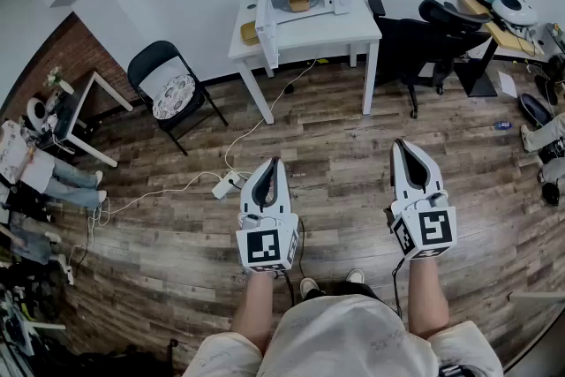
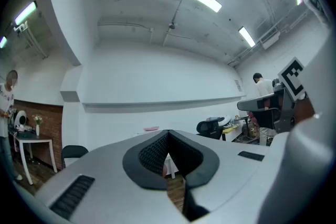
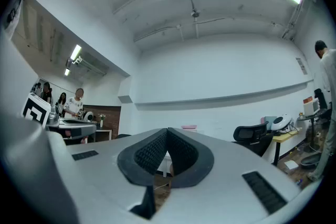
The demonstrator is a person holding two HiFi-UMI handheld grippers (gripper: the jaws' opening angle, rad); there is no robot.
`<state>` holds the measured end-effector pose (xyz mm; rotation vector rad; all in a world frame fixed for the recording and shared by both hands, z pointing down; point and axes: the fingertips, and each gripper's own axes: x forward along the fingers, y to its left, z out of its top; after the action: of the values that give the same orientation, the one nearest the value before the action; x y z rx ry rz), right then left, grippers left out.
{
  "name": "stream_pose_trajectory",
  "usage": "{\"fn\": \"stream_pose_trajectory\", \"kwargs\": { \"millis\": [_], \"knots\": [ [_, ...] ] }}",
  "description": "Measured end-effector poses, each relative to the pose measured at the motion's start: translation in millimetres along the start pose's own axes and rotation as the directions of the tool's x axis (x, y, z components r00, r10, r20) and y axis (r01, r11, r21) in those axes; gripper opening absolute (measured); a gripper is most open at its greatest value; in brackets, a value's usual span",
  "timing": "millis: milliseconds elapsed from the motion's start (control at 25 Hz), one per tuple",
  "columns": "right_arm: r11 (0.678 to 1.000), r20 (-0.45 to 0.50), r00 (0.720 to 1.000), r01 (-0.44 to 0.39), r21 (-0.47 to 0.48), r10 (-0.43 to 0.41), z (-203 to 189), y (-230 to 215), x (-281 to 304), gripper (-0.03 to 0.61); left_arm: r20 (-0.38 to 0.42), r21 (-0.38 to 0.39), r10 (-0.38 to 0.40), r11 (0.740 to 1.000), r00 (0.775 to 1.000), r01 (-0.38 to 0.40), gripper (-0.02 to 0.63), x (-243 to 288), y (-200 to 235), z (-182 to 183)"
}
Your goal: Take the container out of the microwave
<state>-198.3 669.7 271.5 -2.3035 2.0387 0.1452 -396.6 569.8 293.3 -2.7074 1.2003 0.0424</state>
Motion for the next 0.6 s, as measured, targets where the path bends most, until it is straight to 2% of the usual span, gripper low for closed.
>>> {"fn": "stream_pose_trajectory", "kwargs": {
  "millis": [600],
  "knots": [
    [0.999, 0.006, 0.999, -0.040, 0.028, 0.040, -12, -38, 18, 0.015, -0.020, -0.010, 0.024, 1.000, 1.000, -0.024, 0.006, 32, -28, -10]
  ]
}}
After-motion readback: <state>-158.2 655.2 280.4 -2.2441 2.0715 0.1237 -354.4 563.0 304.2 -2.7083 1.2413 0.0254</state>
